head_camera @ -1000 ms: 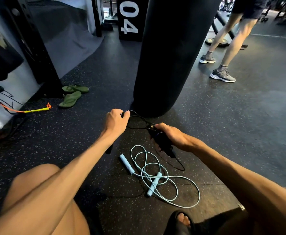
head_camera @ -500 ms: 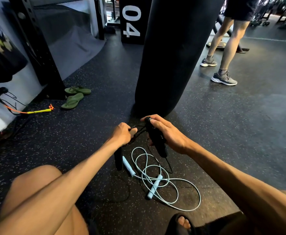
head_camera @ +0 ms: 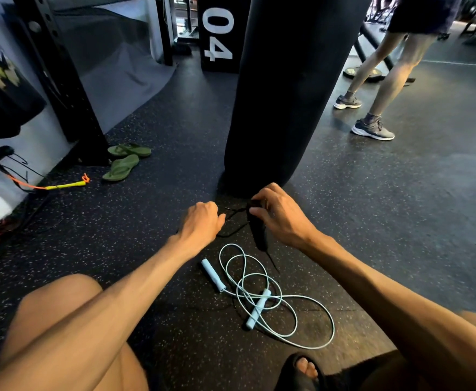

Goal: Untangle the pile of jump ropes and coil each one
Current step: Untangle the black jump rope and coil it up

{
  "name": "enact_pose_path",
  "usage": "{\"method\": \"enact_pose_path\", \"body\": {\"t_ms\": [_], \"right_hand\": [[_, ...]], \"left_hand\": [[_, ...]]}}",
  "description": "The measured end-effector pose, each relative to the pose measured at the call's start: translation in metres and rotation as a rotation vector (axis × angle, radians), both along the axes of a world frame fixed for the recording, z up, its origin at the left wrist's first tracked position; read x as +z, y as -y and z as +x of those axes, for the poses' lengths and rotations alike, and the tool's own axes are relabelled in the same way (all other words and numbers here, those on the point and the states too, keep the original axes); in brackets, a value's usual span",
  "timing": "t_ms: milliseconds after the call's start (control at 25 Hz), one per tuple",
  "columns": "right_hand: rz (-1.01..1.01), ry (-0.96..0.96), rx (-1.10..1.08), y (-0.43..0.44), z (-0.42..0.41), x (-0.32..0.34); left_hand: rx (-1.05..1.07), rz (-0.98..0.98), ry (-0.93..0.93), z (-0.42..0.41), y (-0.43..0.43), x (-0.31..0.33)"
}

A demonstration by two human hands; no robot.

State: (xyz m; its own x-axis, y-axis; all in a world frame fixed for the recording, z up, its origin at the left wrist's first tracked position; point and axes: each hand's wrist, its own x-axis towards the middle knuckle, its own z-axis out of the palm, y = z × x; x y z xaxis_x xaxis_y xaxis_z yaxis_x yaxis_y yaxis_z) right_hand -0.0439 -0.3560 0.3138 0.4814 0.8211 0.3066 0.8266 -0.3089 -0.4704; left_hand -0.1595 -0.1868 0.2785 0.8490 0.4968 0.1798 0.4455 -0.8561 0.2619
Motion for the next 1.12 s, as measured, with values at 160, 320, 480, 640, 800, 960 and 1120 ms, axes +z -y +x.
{"method": "enact_pose_path", "body": {"t_ms": [160,320,480,640,800,960,1120], "right_hand": [[0.045,-0.002,0.018,-0.003,0.000,-0.002],[-0.135,0.238,0.081,-0.001,0.005,-0.006],[-0.240,0.241,0.087,-0.001,0.000,-0.008],[-0.186,0.150,0.044,-0.001,-0.007,-0.015],[-0.133,0.045,0.005,-0.003,-0.007,-0.016],[-0.058,-0.018,0.013,-0.005,-0.003,-0.007],[-0.205,0.223,0.127,0.001,0.000,0.003]], "left_hand": [[-0.060,0.127,-0.008,-0.001,0.008,0.000],[-0.091,0.098,0.075,-0.003,0.011,0.004],[-0.115,-0.014,0.113,0.000,0.015,0.011],[-0.126,-0.042,0.085,0.002,0.014,0.008],[-0.138,-0.067,0.029,0.000,0.014,0.000],[-0.104,-0.356,0.047,0.006,0.010,0.002],[-0.178,-0.474,0.008,0.006,0.006,0.006]]}}
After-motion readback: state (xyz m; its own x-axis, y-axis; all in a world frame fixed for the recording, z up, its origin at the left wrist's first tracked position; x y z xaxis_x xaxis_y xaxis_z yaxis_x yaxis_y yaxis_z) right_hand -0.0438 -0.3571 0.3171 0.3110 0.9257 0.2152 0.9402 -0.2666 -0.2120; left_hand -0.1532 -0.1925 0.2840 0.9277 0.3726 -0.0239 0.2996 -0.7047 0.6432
